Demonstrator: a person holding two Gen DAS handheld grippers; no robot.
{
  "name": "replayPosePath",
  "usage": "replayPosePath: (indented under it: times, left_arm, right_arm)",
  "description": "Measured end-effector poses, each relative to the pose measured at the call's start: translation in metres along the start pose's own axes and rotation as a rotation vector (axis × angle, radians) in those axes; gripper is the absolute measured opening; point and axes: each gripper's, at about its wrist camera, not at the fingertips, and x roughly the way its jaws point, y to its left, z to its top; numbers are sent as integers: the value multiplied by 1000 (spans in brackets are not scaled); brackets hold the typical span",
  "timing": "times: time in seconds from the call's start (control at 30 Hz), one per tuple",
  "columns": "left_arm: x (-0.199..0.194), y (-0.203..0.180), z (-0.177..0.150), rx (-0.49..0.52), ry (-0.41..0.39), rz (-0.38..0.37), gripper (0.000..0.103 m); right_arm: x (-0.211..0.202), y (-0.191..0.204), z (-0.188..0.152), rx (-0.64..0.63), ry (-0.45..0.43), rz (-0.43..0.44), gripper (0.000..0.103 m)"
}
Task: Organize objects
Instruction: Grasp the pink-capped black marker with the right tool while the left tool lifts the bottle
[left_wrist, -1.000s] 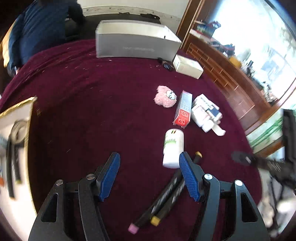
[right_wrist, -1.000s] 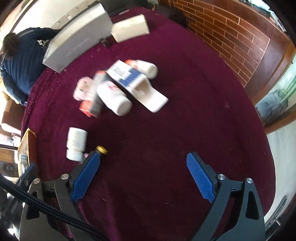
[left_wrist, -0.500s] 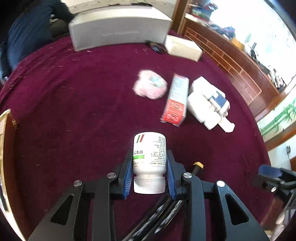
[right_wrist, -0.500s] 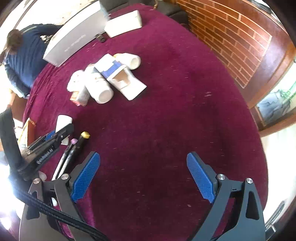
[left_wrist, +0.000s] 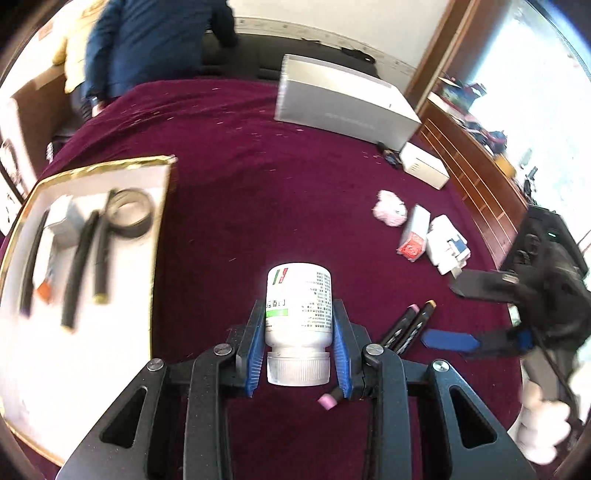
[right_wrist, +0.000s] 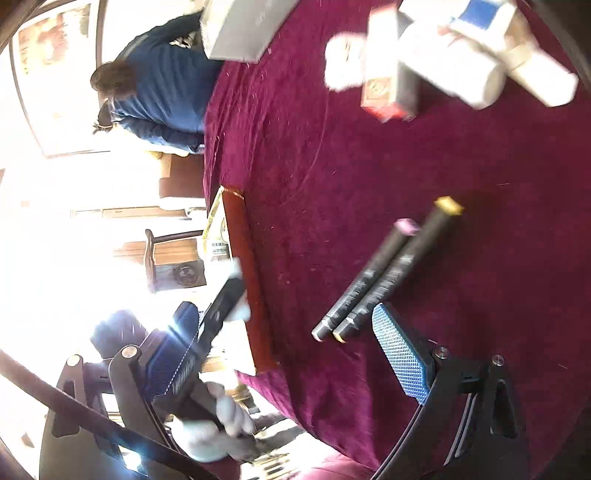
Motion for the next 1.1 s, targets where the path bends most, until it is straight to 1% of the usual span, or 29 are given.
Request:
replayPosePath:
  times: [0.07,0.1,0.13,0.2,0.3,0.37,0.4,0.43,0.47,0.5,0.53,0.6,0.67,0.7,0.73,0.77,0.8,0.83,0.87,0.9,0.93,1.03,1.1]
  left_arm:
    - [-4,11,-4,-16,-2,6,28]
    - [-6,18,-5,-25,1,12,28]
    - [-8,22,-6,-32,0,13,28]
    - [-13,33,-7,-44,-6,3,28]
    - [-19,46,-5,-53,-17,-8,28]
    - [-22,57,-3,-53,-19,-16,28]
    - [-24,62,-2,-53,-16,-19,28]
    - [-25,66,-2,-52,-14,-23,28]
    - [-26,71,-2,-51,-13,-25,28]
    - [-27,76,-2,-50,-11,-27,28]
    - [-28,83,-2,-51,-7,-30,28]
    - [-30,96,-3,-55,1,-31,28]
    - [-30,108,-3,-58,9,-30,28]
    - [-31,112,-4,-58,12,-29,28]
    - [-31,119,-4,-59,16,-27,28]
    - [-31,125,-4,-62,22,-24,28]
    - [-31,130,-5,-63,26,-21,28]
    - [-31,134,-6,-62,29,-20,28]
    - [-31,138,-6,-60,31,-19,28]
    - [-31,142,-7,-59,33,-17,28]
    - [-32,146,-7,-61,36,-17,28]
    - [-33,155,-7,-68,41,-19,28]
    - [-34,160,-8,-73,40,-21,28]
  right_arm:
    - [16,1,4,6,10,-44,96]
    - [26,0,6,19,19,-93,96]
    - [29,2,6,18,13,-114,91]
    - [34,10,5,-9,3,-189,90]
    - [45,24,2,-83,-40,-438,90]
    - [53,30,1,-104,-53,-486,84]
    - [59,34,0,-121,-52,-534,77]
    - [67,43,-4,-168,-70,-604,75]
    - [71,48,-7,-199,-78,-648,71]
    - [79,51,-12,-233,-82,-710,65]
    - [87,57,-17,-266,-96,-772,65]
    - [95,62,-23,-296,-125,-838,63]
    - [100,63,-30,-337,-164,-919,58]
    - [104,65,-36,-362,-185,-964,53]
    - [107,67,-42,-395,-216,-982,47]
    - [106,69,-42,-407,-227,-978,42]
    - [107,68,-44,-420,-232,-980,34]
    - [109,70,-45,-431,-231,-973,19]
    - [113,72,-45,-435,-228,-965,15]
    - [115,72,-44,-431,-224,-949,12]
    - [112,71,-43,-409,-219,-890,12]
    - [104,68,-42,-338,-205,-782,12]
    - [96,66,-41,-299,-200,-687,12]
